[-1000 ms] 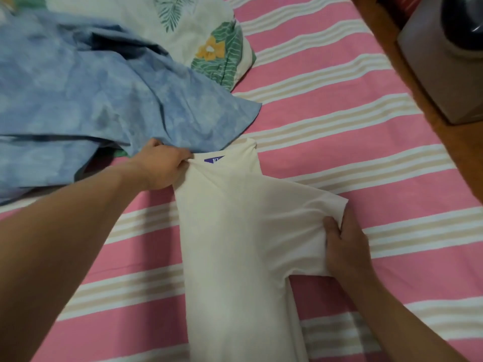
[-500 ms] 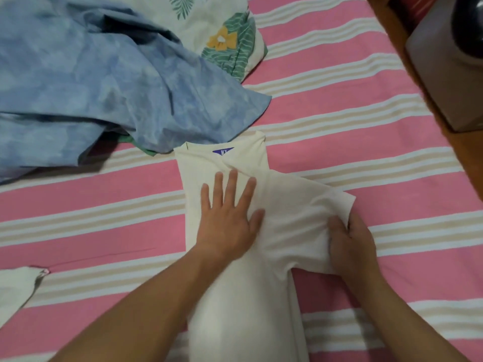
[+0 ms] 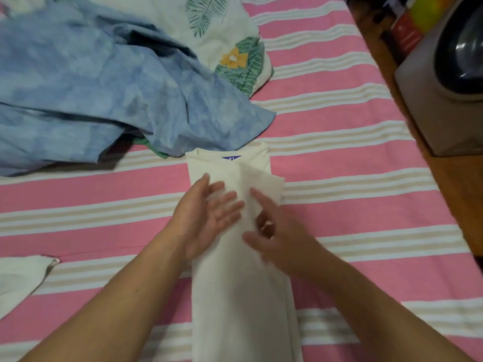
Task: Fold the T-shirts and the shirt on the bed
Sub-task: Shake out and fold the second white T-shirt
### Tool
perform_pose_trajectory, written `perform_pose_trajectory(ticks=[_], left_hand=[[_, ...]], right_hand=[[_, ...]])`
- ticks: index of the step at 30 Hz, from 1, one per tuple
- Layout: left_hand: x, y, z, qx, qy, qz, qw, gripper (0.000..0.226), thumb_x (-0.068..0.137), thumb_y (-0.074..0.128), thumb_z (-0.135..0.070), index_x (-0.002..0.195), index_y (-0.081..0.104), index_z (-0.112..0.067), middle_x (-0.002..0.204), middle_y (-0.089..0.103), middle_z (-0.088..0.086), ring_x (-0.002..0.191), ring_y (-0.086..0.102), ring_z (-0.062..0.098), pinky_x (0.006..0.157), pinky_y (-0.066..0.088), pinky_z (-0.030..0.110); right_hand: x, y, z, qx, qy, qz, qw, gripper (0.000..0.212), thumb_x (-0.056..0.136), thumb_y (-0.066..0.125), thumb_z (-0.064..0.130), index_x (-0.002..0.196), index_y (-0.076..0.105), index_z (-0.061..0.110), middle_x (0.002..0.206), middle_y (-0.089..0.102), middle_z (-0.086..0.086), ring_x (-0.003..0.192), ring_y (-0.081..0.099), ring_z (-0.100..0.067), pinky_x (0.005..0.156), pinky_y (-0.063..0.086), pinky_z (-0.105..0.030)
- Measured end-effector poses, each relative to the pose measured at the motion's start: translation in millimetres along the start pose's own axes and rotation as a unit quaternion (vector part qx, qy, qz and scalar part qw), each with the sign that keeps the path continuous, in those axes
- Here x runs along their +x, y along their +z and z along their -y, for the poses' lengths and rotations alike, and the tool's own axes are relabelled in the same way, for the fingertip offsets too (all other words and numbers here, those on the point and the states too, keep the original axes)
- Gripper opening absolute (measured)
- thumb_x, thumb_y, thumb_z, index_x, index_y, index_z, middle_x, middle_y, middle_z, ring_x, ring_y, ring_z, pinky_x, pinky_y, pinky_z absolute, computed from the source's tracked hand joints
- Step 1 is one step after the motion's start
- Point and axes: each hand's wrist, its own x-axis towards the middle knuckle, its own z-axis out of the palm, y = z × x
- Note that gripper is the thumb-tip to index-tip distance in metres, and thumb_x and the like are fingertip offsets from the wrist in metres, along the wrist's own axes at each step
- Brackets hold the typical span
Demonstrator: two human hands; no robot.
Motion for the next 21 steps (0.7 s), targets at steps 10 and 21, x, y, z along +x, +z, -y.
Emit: perform_pose_trajectory(ticks=[10, 21], left_hand=[[3.5, -25.0, 50.4, 0.042, 0.048, -0.151, 0.986, 0.015, 0.086, 0.062, -0.028, 0.09, 0.075, -0.021, 0.101, 0.067, 0.006, 0.089, 0.056, 0.029, 0.082, 0.047, 0.048], [-30.7, -44.9, 27.8, 0.534, -0.051, -0.09, 0.839, 0.025, 0.092, 0.071, -0.024, 0.095, 0.048, -0.013, 0.071, 0.07, 0.013, 0.054, 0.067, 0.03, 0.055, 0.058, 0.042]], right_hand=[[71.1, -25.2, -34.6, -0.209, 0.034, -0.148, 0.966, 0.052, 0.097, 0.056, 0.021, 0.147, 0.044, 0.026, 0.122, 0.04, -0.003, 0.102, 0.056, -0.024, 0.096, 0.047, -0.037], [127.6, -34.0, -42.9, -0.177, 0.118, -0.158, 0.964, 0.04, 0.092, 0.07, 0.03, 0.122, 0.051, 0.012, 0.104, 0.057, -0.002, 0.097, 0.059, -0.026, 0.08, 0.051, -0.04]])
